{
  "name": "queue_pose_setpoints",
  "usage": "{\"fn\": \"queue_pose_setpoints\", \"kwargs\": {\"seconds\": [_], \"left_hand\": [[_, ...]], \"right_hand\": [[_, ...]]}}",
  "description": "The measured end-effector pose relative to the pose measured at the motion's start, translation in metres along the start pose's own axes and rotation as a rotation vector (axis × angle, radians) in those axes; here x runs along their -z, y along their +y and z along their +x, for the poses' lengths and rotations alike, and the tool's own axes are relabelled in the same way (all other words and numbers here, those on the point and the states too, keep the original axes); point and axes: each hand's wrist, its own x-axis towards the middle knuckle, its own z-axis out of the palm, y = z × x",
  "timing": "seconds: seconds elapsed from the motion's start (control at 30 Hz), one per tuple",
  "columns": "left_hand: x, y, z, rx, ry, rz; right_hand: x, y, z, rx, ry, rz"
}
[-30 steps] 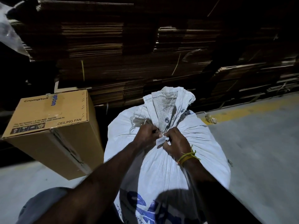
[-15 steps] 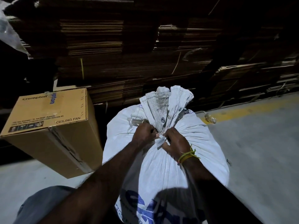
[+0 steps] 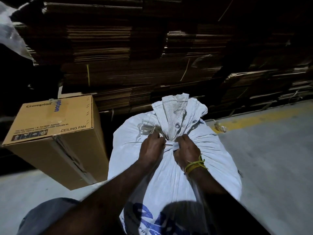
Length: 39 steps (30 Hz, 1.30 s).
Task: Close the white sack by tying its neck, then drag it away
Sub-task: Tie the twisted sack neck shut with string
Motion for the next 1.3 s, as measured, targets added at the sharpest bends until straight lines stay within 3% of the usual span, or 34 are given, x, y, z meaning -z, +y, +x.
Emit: {"fn": "queue_pose_setpoints", "kwargs": {"seconds": [0.1, 0.23, 0.37, 0.5, 0.7, 0.87, 1.07, 1.3], "left_hand": [[-0.007, 0.001, 0.002, -0.009, 0.063, -0.085], [-0.015, -0.003, 0.006, -0.246, 0.124, 0.144], [-0.018, -0.007, 0.011, -0.354, 0.059, 0.059], [-0.029, -0.009, 0.002, -0.429, 0.235, -0.079], [-0.048, 0.012, -0.007, -0.176, 0.308, -0.411], [-0.052, 0.028, -0.009, 0.071, 0.27, -0.632], [-0.05, 0.029, -0.008, 0.125, 0.292, -0.701], [-0.053, 0.025, -0.008, 0.057, 0.315, -0.714]], "right_hand": [[0.006, -0.002, 0.005, 0.009, -0.039, 0.016], [0.012, 0.004, 0.009, 0.015, -0.075, 0.052], [0.012, 0.01, 0.009, 0.044, -0.116, 0.11], [0.013, 0.01, 0.009, -0.036, -0.14, 0.169], [0.019, 0.009, 0.008, -0.055, -0.158, 0.181], [0.017, 0.01, 0.01, -0.1, -0.173, 0.198], [0.019, 0.008, 0.013, -0.134, -0.209, 0.213], [0.025, 0.009, 0.011, -0.137, -0.242, 0.294]]}}
